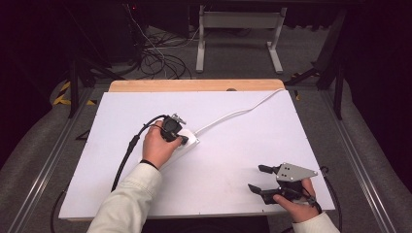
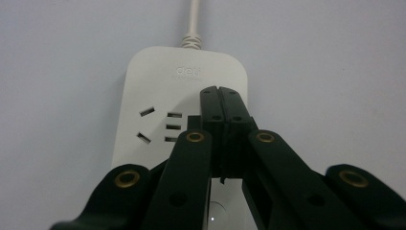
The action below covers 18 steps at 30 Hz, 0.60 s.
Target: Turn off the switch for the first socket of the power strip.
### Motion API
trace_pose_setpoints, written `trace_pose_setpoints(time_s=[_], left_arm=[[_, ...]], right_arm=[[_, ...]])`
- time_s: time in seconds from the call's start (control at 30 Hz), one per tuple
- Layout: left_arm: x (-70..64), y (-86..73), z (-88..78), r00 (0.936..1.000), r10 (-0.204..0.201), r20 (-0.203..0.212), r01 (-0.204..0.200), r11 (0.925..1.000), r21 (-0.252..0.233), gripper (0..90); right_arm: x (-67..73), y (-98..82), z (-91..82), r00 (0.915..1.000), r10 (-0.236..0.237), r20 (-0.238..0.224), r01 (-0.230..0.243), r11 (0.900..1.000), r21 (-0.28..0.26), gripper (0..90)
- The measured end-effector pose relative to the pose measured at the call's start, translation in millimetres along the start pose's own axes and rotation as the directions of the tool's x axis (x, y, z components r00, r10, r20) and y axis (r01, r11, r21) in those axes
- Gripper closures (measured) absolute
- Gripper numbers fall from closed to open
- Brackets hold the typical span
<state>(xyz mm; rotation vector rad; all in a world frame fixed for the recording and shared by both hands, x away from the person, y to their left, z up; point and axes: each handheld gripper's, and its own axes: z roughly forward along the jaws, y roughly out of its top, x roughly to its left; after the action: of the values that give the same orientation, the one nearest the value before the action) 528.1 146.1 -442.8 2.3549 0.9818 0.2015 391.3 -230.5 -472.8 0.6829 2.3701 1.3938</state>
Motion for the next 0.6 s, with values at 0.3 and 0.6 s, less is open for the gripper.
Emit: trace_pose_setpoints(time_s=[0.3, 0.6], left_arm=[[-3.5, 0.7, 0.0, 0.9997, 0.012, -0.023, -0.011, 0.9999, 0.008, 90.0], [-7.4, 0.5, 0.5, 0.9985, 0.027, -0.048, -0.027, 0.9996, 0.008, 90.0]], right_arm=[[-0.1, -0.5, 0.2, 1.0, 0.001, -0.002, -0.001, 1.0, 0.003, 25.9], [0.5, -0.3, 0.1, 1.0, -0.002, -0.003, 0.002, 1.0, 0.004, 25.8]])
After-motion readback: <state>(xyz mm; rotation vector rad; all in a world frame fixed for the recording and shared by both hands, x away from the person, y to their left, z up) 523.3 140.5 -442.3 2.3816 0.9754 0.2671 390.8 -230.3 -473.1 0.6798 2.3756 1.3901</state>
